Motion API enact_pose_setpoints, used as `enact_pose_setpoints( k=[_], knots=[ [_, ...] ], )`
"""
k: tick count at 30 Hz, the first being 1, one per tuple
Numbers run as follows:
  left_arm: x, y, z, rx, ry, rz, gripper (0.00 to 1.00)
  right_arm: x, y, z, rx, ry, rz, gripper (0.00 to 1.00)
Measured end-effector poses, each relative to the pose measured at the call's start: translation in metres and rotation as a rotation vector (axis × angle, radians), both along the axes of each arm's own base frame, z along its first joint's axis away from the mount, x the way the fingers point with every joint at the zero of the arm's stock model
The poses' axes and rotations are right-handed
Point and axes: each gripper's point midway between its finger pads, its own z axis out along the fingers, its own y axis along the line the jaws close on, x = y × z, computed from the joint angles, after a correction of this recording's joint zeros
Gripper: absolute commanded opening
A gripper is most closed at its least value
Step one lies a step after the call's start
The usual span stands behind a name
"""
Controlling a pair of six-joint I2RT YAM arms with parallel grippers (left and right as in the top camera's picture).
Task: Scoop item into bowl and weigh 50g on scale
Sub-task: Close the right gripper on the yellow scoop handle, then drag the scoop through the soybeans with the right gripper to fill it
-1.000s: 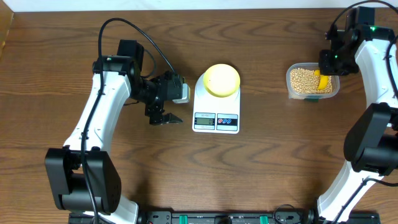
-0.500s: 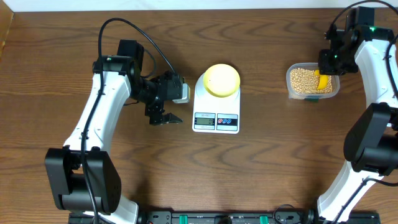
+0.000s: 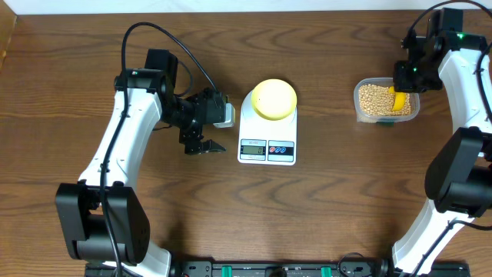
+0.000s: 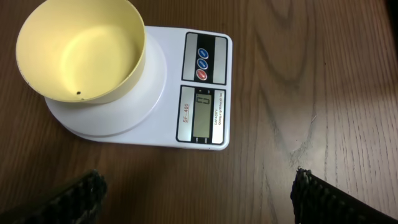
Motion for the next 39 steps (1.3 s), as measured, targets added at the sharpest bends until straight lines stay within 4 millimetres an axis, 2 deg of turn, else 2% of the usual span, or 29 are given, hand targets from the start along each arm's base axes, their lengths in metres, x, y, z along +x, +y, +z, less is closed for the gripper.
enact_pose_setpoints(
  k=[2, 19, 32, 39],
  knots=[
    [0.0, 0.0, 0.0, 0.0, 0.0, 0.0, 0.98, -0.001, 0.0, 0.0, 0.001, 0.004, 0.0, 0.01],
    [0.0, 0.0, 0.0, 0.0, 0.0, 0.0, 0.98, -0.001, 0.0, 0.0, 0.01, 0.004, -0.001, 0.01],
    [0.0, 0.0, 0.0, 0.0, 0.0, 0.0, 0.98, -0.002, -0.017, 0.006, 0.212, -0.048, -0.059, 0.01],
    [0.0, 0.0, 0.0, 0.0, 0.0, 0.0, 0.98, 0.001, -0.016, 0.01, 0.289, -0.079, -0.056, 0.01]
  ],
)
